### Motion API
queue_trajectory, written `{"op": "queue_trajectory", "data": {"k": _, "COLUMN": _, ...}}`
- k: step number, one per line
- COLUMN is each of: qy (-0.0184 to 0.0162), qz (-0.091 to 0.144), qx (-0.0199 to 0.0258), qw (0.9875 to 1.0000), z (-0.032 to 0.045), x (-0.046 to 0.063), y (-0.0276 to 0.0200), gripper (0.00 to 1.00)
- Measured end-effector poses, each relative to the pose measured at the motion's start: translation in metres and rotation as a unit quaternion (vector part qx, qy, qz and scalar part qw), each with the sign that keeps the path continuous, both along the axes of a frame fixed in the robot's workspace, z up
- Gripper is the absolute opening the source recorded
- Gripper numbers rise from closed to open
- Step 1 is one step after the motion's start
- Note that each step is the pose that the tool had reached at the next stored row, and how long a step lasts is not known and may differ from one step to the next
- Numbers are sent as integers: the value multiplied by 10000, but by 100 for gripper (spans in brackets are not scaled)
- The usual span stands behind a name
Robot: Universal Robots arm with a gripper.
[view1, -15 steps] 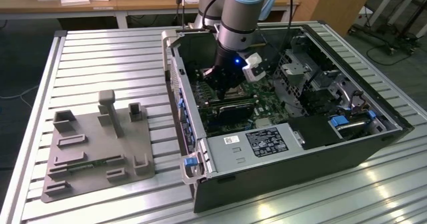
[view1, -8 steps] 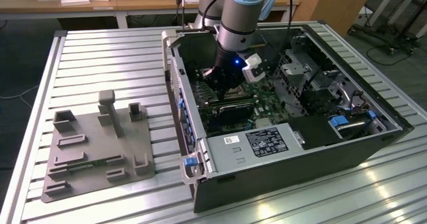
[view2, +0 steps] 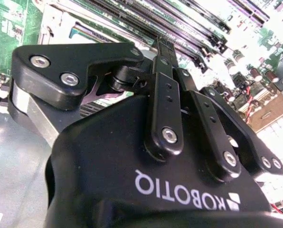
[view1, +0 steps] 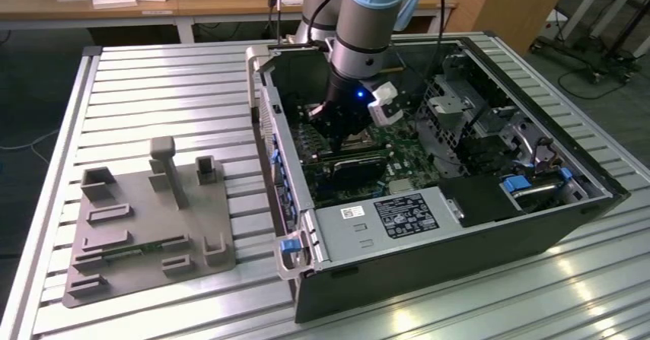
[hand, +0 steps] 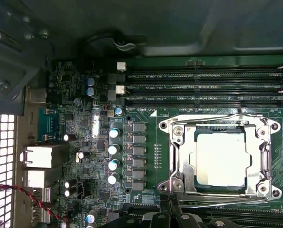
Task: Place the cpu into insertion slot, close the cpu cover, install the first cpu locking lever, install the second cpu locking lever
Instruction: 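Install the second cpu locking lever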
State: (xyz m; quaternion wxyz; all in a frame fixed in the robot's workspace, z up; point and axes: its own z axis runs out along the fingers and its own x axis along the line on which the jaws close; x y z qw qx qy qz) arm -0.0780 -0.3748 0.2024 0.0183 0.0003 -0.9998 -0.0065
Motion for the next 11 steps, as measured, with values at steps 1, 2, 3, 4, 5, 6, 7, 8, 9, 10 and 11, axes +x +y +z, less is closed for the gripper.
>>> {"op": "queue_trajectory", "data": {"k": 1, "qy": 0, "qz": 0, "qx": 0, "qw": 10000, "z": 0, "x": -1, "y": 3, "gripper": 10}}
{"op": "queue_trajectory", "data": {"k": 2, "qy": 1, "qz": 0, "qx": 0, "qw": 10000, "z": 0, "x": -2, "y": 5, "gripper": 10}}
{"op": "queue_trajectory", "data": {"k": 3, "qy": 1, "qz": 0, "qx": 1, "qw": 10000, "z": 0, "x": -2, "y": 7, "gripper": 10}}
{"op": "queue_trajectory", "data": {"k": 4, "qy": 1, "qz": 1, "qx": 3, "qw": 10000, "z": 0, "x": -3, "y": 9, "gripper": 10}}
{"op": "queue_trajectory", "data": {"k": 5, "qy": 0, "qz": 1, "qx": 6, "qw": 10000, "z": -1, "x": -3, "y": 11, "gripper": 10}}
{"op": "queue_trajectory", "data": {"k": 6, "qy": 0, "qz": 1, "qx": 8, "qw": 10000, "z": -2, "x": -4, "y": 12, "gripper": 10}}
{"op": "queue_trajectory", "data": {"k": 7, "qy": 0, "qz": 0, "qx": 10, "qw": 10000, "z": -4, "x": -4, "y": 13, "gripper": 10}}
{"op": "queue_trajectory", "data": {"k": 8, "qy": 0, "qz": 1, "qx": 12, "qw": 10000, "z": -5, "x": -4, "y": 14, "gripper": 10}}
{"op": "queue_trajectory", "data": {"k": 9, "qy": 1, "qz": 1, "qx": 14, "qw": 10000, "z": -6, "x": -4, "y": 16, "gripper": 10}}
{"op": "queue_trajectory", "data": {"k": 10, "qy": 1, "qz": 1, "qx": 16, "qw": 10000, "z": -7, "x": -4, "y": 17, "gripper": 10}}
{"op": "queue_trajectory", "data": {"k": 11, "qy": 0, "qz": 0, "qx": 19, "qw": 10000, "z": -9, "x": -5, "y": 19, "gripper": 10}}
